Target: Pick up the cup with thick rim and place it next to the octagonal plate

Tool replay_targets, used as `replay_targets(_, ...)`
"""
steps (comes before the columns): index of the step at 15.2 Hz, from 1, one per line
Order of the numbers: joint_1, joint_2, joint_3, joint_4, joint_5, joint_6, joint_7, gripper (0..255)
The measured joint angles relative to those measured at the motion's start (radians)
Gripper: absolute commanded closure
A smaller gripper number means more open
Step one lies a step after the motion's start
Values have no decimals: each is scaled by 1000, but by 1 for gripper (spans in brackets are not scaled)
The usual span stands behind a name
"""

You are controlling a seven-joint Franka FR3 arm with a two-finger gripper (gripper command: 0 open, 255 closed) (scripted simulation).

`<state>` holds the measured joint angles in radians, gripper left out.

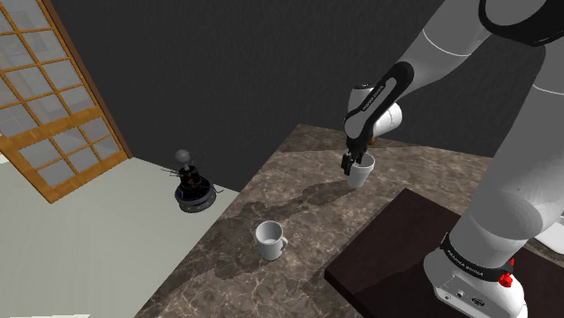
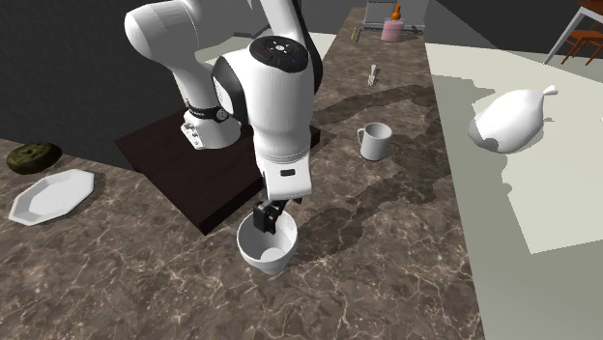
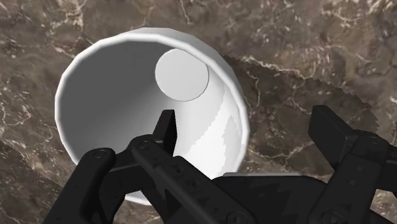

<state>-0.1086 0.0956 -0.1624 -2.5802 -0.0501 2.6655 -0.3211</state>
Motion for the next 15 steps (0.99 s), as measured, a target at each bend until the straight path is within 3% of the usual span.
replay_targets(5,-1,6,0,-1,1,7,-2,0)
replay_targets(6,-1,6,0,-1,1,7,-2,255)
replay_targets(15,-1,5,0,-1,1,7,-2,255)
